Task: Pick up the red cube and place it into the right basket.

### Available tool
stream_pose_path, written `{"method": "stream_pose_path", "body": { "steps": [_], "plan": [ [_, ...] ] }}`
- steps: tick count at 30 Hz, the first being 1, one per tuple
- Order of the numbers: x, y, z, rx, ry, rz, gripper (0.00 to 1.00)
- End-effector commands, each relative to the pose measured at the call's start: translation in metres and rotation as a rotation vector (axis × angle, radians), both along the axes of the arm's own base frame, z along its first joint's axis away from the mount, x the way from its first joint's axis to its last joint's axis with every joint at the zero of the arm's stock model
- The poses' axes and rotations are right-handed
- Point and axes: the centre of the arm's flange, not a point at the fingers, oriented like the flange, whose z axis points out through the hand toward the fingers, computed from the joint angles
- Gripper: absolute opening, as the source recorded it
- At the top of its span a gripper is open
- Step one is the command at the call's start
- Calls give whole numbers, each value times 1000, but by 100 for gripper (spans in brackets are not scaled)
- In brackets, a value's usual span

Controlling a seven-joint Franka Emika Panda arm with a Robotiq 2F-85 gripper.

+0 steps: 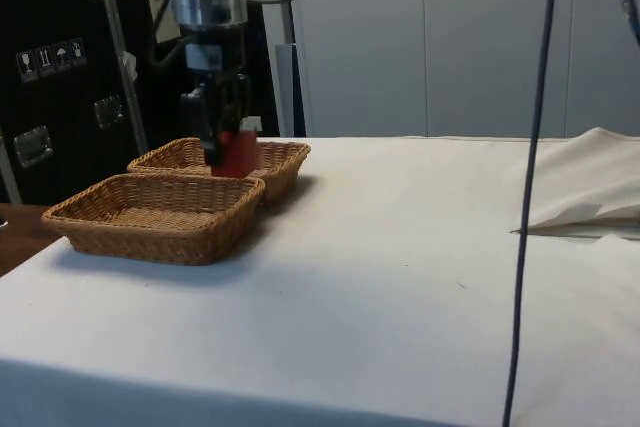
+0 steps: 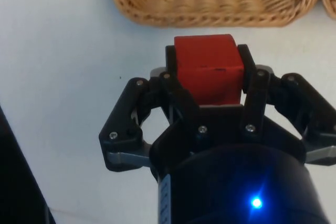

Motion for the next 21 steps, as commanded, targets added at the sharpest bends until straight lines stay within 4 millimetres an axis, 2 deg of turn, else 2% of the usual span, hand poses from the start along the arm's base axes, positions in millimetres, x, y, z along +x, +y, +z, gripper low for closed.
{"method": "stream_pose_path", "body": {
  "steps": [1,12,13,20,21],
  "plan": [
    [4,0,-1,11,6,4,1],
    [41,-14,-8,4,-9,-3,1],
    [39,-11,-9,-8,-12,-5,1],
    [47,-39,-14,4,-7,-7,1],
    [47,-33,-12,-6,-11,-7,1]
  ]
}}
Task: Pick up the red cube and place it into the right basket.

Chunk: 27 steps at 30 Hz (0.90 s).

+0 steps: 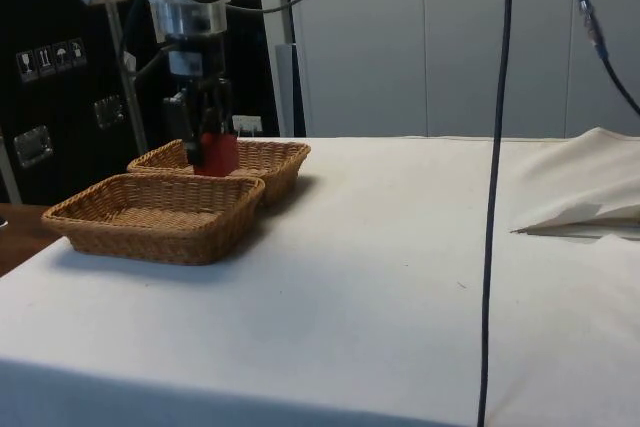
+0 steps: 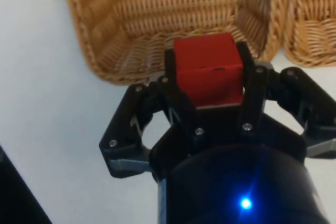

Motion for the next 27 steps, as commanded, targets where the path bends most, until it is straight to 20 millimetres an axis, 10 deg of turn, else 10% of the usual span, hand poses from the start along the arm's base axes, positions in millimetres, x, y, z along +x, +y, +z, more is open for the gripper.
{"method": "stream_pose_path", "body": {
  "steps": [1,27],
  "plan": [
    [1,-6,-2,10,4,0,1],
    [8,-99,-20,18,-3,-11,1]
  ]
}}
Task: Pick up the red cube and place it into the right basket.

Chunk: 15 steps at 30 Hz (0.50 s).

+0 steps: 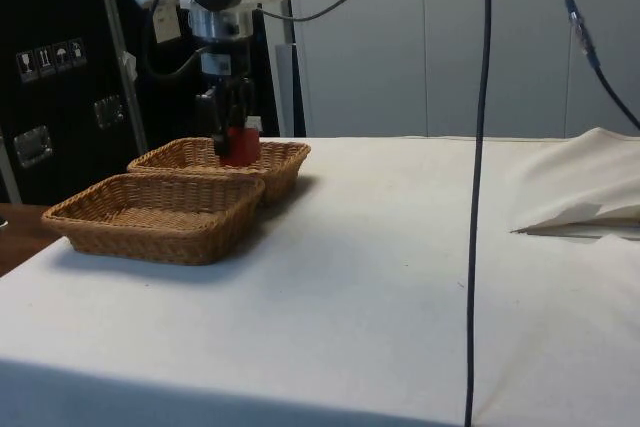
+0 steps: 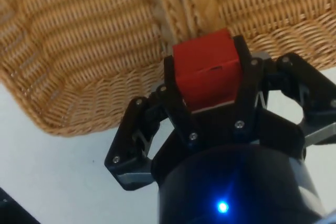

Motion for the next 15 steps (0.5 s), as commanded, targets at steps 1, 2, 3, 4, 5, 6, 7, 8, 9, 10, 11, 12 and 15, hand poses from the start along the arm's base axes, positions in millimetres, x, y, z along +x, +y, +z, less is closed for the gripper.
{"method": "stream_pose_path", "body": {
  "steps": [1,2,3,4,5,6,7,8,9,10,11,12,15],
  "plan": [
    [2,-7,-1,11,3,1,1],
    [2,-10,-2,12,2,1,1],
    [2,-14,-3,11,1,0,1],
    [1,-11,-2,1,-4,-2,1],
    [3,-17,-3,11,0,0,1],
    [4,-20,-4,11,-1,0,1],
    [5,-22,-4,11,-1,0,1],
    [7,-28,-6,11,-3,-1,1],
    [8,-32,-6,9,-4,-1,1],
    [10,-34,-6,8,-6,-3,1],
    [12,-38,-6,7,-6,-4,1],
    [14,-40,-7,5,-7,-3,1],
    [19,-47,-11,1,-7,-3,1]
  ]
}}
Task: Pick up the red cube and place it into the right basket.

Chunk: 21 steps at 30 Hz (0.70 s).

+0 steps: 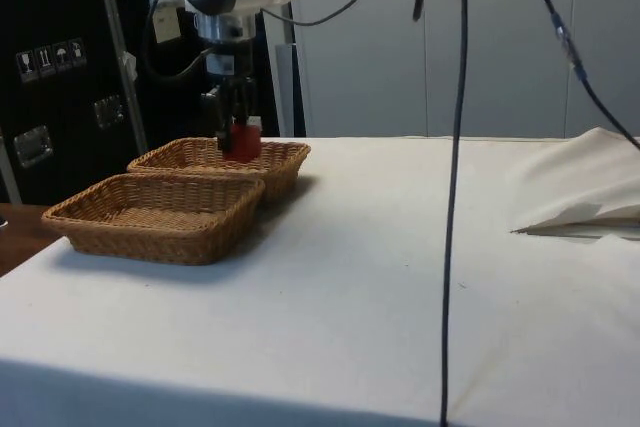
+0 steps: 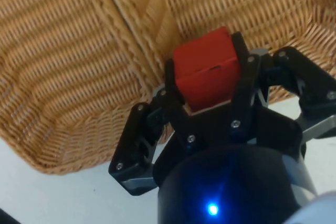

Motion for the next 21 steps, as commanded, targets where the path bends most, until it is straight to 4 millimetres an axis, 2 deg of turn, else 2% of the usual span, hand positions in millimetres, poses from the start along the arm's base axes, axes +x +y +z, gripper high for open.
{"method": "stream_pose_path", "body": {
  "steps": [1,5,11,18,19,21],
  "plan": [
    [4,-4,-4,9,4,1,1],
    [8,-9,-10,-3,-4,-2,1],
    [22,-26,-30,2,-9,-4,1],
    [26,-28,-32,6,-15,-6,1],
    [26,-28,-33,7,-14,-7,4],
    [26,-28,-32,7,-16,-7,18]
  ]
}}
